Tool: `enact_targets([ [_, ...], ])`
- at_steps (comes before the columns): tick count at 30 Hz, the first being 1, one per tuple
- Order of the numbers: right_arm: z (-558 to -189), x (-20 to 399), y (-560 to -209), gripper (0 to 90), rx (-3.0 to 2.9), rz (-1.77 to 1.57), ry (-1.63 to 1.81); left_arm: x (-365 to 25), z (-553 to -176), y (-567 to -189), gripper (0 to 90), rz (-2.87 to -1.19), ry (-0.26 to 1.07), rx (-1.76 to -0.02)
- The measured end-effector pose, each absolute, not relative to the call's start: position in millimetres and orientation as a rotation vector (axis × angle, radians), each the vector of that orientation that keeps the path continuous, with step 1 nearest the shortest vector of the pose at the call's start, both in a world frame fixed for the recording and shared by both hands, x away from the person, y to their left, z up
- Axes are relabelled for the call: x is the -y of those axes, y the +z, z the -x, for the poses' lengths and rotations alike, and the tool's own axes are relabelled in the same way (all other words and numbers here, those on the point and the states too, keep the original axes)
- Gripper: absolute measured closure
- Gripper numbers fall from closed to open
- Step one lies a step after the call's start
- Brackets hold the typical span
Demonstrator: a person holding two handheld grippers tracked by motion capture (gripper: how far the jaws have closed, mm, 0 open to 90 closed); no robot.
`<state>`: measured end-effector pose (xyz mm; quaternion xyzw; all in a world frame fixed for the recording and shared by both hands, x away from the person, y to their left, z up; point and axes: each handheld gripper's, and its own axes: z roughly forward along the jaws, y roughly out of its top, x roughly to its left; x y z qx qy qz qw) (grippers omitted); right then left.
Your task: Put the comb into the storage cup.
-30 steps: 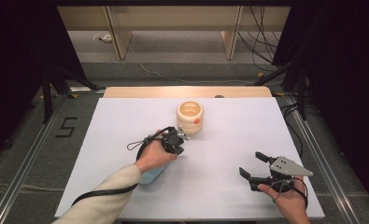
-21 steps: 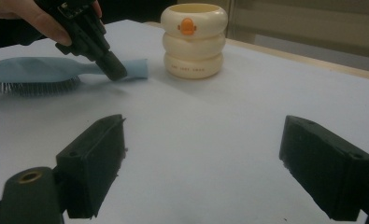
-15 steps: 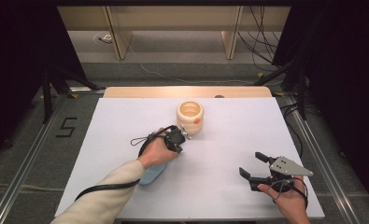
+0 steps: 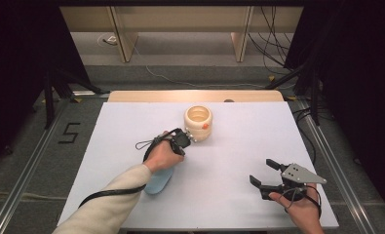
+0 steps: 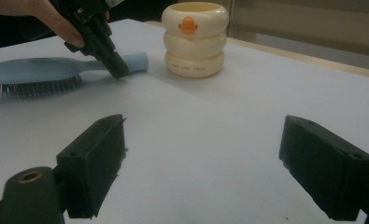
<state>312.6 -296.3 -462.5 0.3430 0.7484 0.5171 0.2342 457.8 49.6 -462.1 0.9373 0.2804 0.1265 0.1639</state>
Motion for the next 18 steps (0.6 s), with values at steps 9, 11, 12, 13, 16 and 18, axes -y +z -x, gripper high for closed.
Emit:
enact_targets([
  [9, -312, 296, -463, 15.7, -2.059, -0.944, 1.417, -81, -468, -463, 90.0, -2.668, 0.368, -0.932],
  [11, -313, 296, -463, 15.7, -2.060, -0.944, 1.415, -90, -469, -463, 90.0, -2.664, 0.363, -0.958],
  [12, -313, 296, -463, 15.7, -2.060, -0.946, 1.415, -94, -469, -463, 90.0, -2.662, 0.361, -0.971],
  [13, -313, 296, -463, 15.7, -2.060, -0.947, 1.416, -98, -469, -463, 90.0, -2.660, 0.359, -0.985],
  [16, -313, 296, -463, 15.7, -2.062, -0.945, 1.414, -111, -469, -464, 90.0, -2.663, 0.357, -1.029],
  [18, -313, 296, -463, 15.7, -2.061, -0.947, 1.415, -118, -468, -465, 90.0, -2.673, 0.359, -1.057],
])
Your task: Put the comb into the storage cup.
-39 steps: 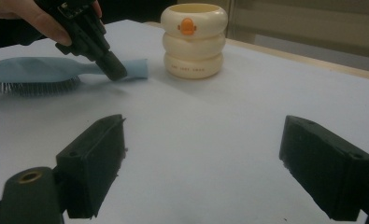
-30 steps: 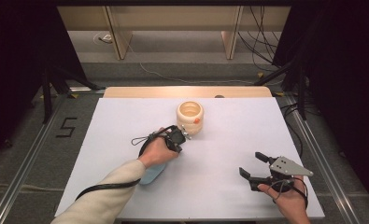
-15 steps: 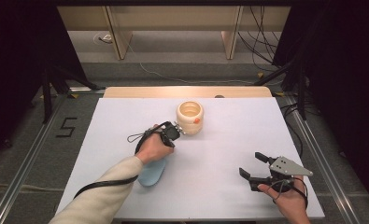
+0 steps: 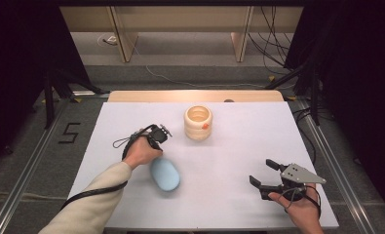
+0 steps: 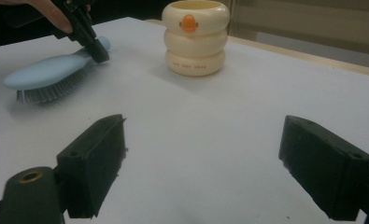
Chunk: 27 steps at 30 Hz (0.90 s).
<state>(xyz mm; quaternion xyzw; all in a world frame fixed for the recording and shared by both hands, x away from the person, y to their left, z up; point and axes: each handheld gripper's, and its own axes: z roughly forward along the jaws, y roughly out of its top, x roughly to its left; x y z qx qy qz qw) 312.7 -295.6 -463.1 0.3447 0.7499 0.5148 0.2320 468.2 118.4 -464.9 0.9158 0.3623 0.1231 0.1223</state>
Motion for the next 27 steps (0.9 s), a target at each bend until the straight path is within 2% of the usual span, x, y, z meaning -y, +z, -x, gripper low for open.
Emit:
enact_targets([
  [12, -312, 295, -463, 15.8, -2.056, -0.952, 1.419, -146, -464, -465, 90.0, -2.674, 0.325, -1.132],
  [27, -312, 296, -463, 15.8, -2.053, -0.951, 1.415, -160, -450, -465, 90.0, -2.704, 0.291, -1.144],
])
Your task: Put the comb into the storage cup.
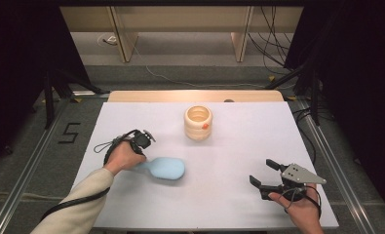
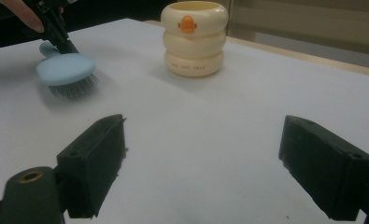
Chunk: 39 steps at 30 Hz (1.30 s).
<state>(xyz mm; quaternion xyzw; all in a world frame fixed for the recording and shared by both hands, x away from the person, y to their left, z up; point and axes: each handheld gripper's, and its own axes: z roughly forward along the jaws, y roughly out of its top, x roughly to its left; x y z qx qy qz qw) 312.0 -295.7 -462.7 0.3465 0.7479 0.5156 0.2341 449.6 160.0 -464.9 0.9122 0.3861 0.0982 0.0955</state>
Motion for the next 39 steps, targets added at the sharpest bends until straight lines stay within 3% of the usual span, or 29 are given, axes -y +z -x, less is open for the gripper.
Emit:
enact_targets([
  [23, -312, 296, -463, 15.8, -2.054, -0.958, 1.413, -173, -420, -468, 90.0, -2.624, 0.367, -1.171],
  [39, -312, 296, -463, 15.7, -2.055, -0.955, 1.415, -178, -404, -469, 90.0, -2.573, 0.341, -1.194],
])
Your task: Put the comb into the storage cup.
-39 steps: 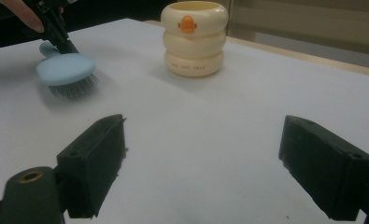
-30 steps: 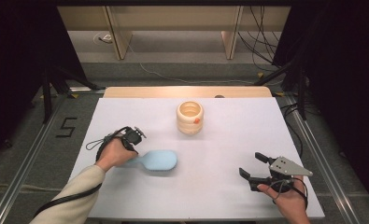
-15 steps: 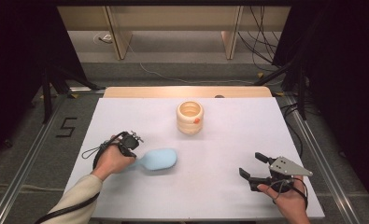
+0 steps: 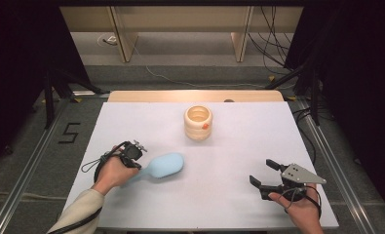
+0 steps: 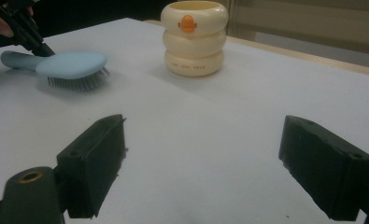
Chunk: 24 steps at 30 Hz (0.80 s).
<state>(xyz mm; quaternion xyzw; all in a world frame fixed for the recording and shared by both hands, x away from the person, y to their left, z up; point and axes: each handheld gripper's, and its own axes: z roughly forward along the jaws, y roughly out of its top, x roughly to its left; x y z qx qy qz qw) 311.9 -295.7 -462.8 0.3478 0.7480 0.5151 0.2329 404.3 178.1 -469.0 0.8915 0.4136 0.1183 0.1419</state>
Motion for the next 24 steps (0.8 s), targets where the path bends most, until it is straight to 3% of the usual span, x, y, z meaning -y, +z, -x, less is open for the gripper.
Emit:
enact_targets([
  [24, -311, 296, -462, 15.7, -2.051, -0.950, 1.424, -175, -389, -469, 90.0, -2.581, 0.339, -1.170],
])
